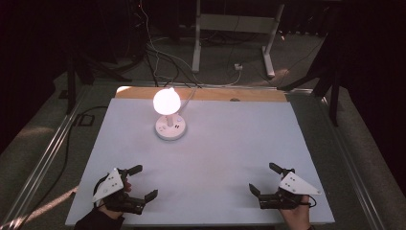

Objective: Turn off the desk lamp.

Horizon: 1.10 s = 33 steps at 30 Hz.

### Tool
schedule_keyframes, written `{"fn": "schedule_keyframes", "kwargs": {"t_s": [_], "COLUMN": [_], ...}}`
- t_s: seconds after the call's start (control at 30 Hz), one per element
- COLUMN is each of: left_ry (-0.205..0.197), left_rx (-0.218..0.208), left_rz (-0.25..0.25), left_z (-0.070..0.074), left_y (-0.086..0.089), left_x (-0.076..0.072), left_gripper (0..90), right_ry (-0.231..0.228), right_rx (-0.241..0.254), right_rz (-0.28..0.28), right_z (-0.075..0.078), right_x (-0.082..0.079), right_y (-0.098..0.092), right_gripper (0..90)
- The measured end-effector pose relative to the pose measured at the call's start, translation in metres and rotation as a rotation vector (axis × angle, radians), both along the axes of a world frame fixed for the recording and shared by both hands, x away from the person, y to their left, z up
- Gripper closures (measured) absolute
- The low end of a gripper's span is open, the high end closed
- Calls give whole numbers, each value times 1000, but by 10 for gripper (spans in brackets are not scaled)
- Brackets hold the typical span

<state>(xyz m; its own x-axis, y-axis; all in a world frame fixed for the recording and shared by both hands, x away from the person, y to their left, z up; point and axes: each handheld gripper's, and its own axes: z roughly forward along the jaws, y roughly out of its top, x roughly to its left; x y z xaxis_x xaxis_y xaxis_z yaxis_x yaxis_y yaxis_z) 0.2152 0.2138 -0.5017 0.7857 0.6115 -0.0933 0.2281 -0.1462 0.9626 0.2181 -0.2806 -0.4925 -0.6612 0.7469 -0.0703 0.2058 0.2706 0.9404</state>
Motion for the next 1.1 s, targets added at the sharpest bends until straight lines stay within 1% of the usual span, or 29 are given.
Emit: {"fn": "schedule_keyframes", "kwargs": {"t_s": [0.17,0.27,0.3,0.33,0.37,0.43,0.57,0.63,0.67,0.7,0.77,0.83,0.93,0.97,1.0,1.03,1.07,1.1], "left_ry": [0,5,12,26,25,25,24,29,28,24,17,11,13,15,15,14,14,11], "left_rx": [19,21,24,33,42,44,39,42,44,46,32,33,35,46,46,63,70,68], "left_rz": [-12,-20,-28,-48,-51,-61,-53,-60,-62,-56,-50,-46,-36,-27,-27,-16,-12,-12], "left_z": [0,0,0,-1,-1,0,3,4,5,6,13,16,19,21,21,23,24,25], "left_y": [-1,-2,-2,-4,-5,-6,-6,-7,-7,-8,-9,-9,-9,-10,-10,-12,-13,-13], "left_x": [0,0,0,1,0,0,-1,-1,-1,-2,-3,-1,2,5,5,9,11,12], "left_gripper": [11,12,11,11,11,11,11,11,11,11,11,11,11,11,11,11,11,12], "right_ry": [-6,-9,-8,-6,-6,-4,-5,-6,-6,-6,-5,-13,-19,-21,-20,-22,-22,-21], "right_rx": [-3,-6,-5,-2,-1,1,8,13,25,24,20,18,18,18,18,18,18,21], "right_rz": [-1,-2,-3,-4,-5,-6,-9,-10,-5,-4,-1,0,-5,-7,-7,-7,-7,-7], "right_z": [1,1,1,1,1,1,1,1,1,1,1,2,2,2,3,3,3,3], "right_x": [-2,-2,-2,-2,-2,-2,-2,-2,-2,-2,-2,-3,-3,-3,-4,-4,-4,-4], "right_y": [0,0,0,0,-1,-1,-2,-2,-1,0,1,1,0,0,0,0,0,0], "right_gripper": [0,0,0,0,0,0,0,0,0,0,0,0,0,0,0,0,0,0]}}
